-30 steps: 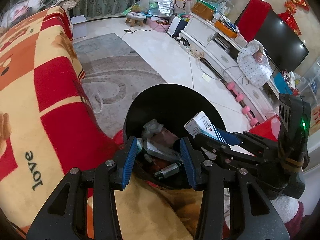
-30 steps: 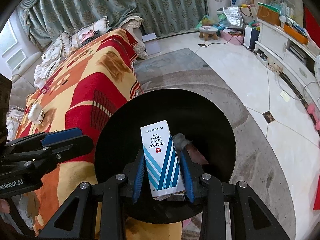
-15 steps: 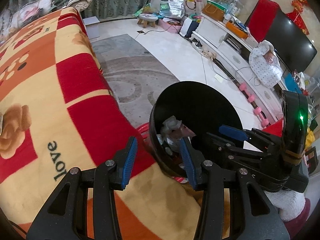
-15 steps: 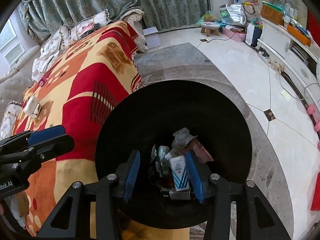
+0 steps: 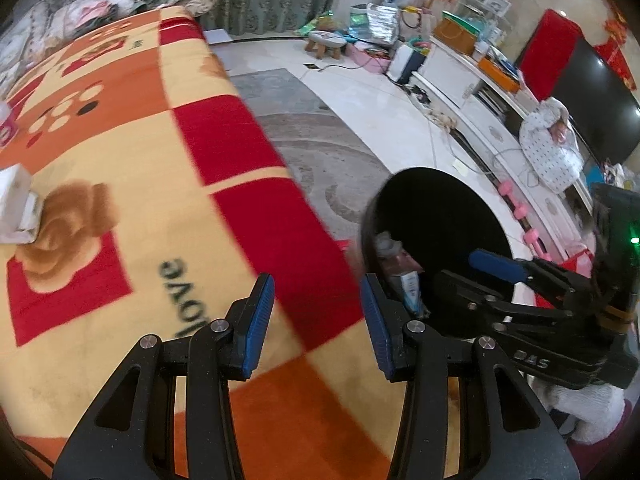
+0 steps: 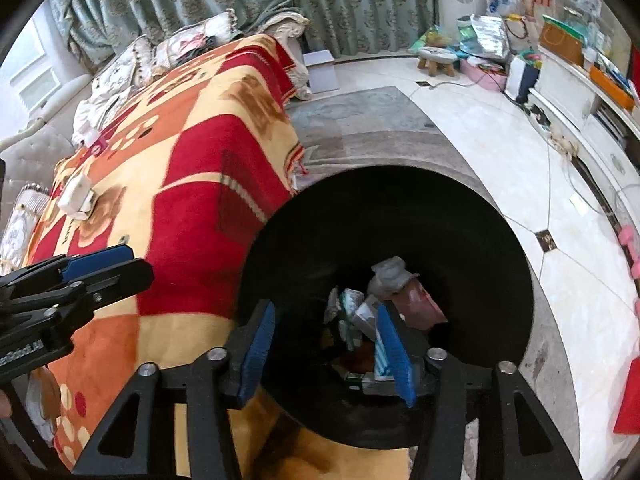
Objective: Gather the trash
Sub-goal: 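Move both tools back over the sponge and white box on the bed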
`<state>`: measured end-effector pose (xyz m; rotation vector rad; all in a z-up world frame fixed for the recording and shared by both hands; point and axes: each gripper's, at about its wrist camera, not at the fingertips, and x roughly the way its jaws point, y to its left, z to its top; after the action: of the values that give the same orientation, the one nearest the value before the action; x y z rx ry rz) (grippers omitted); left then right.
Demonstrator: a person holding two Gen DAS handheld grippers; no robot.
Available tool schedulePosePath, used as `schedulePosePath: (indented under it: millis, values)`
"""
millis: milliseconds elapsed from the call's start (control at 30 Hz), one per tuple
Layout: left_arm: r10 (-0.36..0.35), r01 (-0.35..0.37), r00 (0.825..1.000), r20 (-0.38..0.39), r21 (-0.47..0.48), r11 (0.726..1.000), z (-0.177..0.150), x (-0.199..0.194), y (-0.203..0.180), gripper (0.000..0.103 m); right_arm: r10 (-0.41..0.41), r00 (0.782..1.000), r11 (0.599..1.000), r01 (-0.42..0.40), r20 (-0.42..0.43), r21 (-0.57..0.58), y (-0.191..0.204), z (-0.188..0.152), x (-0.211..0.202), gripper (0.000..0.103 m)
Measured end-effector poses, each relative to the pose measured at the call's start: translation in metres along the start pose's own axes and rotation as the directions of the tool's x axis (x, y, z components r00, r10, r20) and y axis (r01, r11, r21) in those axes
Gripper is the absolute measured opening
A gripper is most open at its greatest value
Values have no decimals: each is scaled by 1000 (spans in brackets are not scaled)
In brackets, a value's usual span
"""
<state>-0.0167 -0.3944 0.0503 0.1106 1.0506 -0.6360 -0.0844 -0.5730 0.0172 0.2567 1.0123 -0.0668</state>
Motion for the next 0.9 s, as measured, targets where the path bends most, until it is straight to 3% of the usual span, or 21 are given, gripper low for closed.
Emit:
schedulePosePath:
  millis: [333,633,900]
  values:
    - [122,-120,993,3,-124,985,-18,-27,90,43,73,997,988,-74,-15,-139,71,21,14,62]
    - [242,-236,970,-2,-229,944,-41,-57,171,43,123,991,961,-134,-60,-242,135,24,37,65]
    - [288,-276,958,-4,-295,915,-56,-73,214,43,155,984,934,-176,-92,-310,184,27,53,67]
